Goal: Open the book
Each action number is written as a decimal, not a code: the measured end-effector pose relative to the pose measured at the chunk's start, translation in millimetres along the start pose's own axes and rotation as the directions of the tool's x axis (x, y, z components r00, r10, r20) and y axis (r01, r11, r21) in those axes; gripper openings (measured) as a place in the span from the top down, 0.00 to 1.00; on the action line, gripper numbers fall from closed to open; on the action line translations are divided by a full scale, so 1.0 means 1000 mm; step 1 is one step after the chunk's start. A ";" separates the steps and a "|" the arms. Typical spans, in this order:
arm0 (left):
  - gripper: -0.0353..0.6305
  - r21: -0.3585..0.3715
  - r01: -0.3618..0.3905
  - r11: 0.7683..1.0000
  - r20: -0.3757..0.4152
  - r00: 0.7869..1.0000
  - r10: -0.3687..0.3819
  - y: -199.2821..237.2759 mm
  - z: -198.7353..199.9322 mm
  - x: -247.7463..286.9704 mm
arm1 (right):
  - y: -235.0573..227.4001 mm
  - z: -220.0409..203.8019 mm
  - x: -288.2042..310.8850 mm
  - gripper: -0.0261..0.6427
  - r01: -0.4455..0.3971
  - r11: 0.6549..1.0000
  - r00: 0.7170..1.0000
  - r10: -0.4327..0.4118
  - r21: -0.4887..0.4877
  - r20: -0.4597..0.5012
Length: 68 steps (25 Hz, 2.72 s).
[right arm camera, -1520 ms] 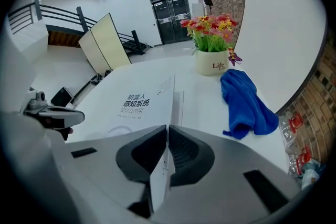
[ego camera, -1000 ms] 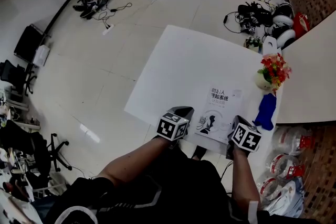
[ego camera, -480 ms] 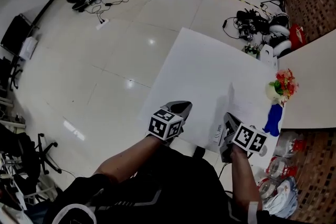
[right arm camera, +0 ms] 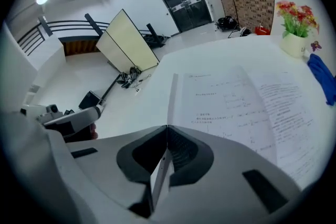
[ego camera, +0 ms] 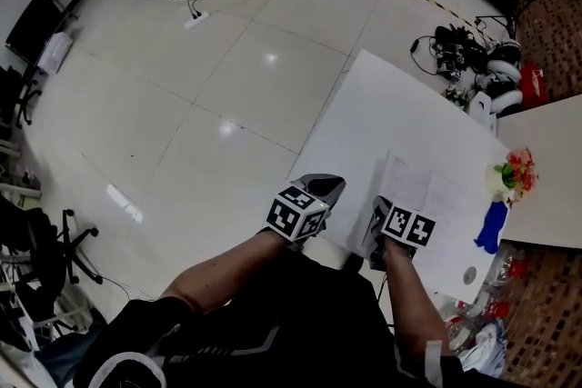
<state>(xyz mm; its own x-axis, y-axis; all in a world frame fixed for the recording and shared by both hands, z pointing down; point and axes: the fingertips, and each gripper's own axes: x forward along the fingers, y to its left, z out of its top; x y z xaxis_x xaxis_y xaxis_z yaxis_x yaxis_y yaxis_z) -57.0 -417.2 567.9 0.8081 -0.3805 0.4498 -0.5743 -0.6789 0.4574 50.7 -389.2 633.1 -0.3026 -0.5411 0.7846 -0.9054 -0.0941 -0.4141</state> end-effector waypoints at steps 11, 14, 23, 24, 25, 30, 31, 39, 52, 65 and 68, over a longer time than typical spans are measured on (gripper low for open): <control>0.95 -0.012 -0.037 0.999 -0.060 0.998 0.036 0.027 -0.023 -0.010 | -0.002 -0.029 0.049 0.95 0.049 0.999 0.997 -0.050 -0.017 -0.059; 0.95 -0.002 -0.031 1.000 -0.063 0.998 0.030 0.027 -0.022 -0.012 | -0.001 -0.028 0.050 0.95 0.049 0.999 0.997 -0.050 -0.014 -0.053; 0.95 0.005 -0.019 1.000 -0.080 0.997 0.019 0.017 -0.028 -0.006 | 0.008 -0.035 0.040 0.95 -0.018 1.000 0.999 0.018 -0.008 -0.042; 0.95 0.006 -0.016 1.000 -0.079 0.997 0.016 0.015 -0.027 -0.005 | 0.008 -0.033 0.036 0.95 -0.027 1.000 0.999 0.027 -0.002 -0.030; 0.95 0.007 -0.012 1.000 -0.076 0.997 0.012 0.012 -0.026 -0.004 | 0.009 -0.030 0.031 0.95 -0.037 0.999 0.999 0.037 0.004 -0.015; 0.95 0.009 -0.004 1.000 -0.011 1.000 0.004 0.000 -0.005 0.001 | 0.010 0.007 -0.012 0.95 -0.089 0.996 0.986 0.092 -0.026 0.137; 0.95 0.010 -0.003 1.000 0.007 1.000 0.002 -0.004 0.002 0.002 | 0.009 0.019 -0.025 0.95 -0.096 0.994 0.978 0.103 -0.050 0.180; 0.95 0.072 0.028 0.997 0.169 0.985 -0.040 -0.068 0.065 0.015 | -0.034 0.107 -0.161 0.95 -0.005 0.973 0.867 0.120 -0.232 0.484; 0.95 0.184 0.004 0.983 0.289 0.956 -0.058 -0.170 0.117 0.030 | -0.117 0.128 -0.282 0.95 0.122 0.950 0.752 0.101 -0.288 0.652; 0.95 0.280 -0.107 0.954 0.346 0.938 0.004 -0.236 0.108 0.009 | -0.143 0.115 -0.336 0.95 0.088 0.911 0.708 0.227 -0.403 0.669; 0.95 0.299 -0.101 0.949 0.356 0.934 -0.012 -0.245 0.097 -0.014 | -0.124 0.098 -0.349 0.95 0.097 0.906 0.700 0.233 -0.413 0.675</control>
<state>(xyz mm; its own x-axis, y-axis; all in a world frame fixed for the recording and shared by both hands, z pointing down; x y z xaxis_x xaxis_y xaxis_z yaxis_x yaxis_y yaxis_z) 85.2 -306.8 374.8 0.8090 -0.5706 0.1416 -0.5875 -0.7935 0.1590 297.9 -270.5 366.2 -0.2216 -0.9649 0.1407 -0.9722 0.2075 -0.1082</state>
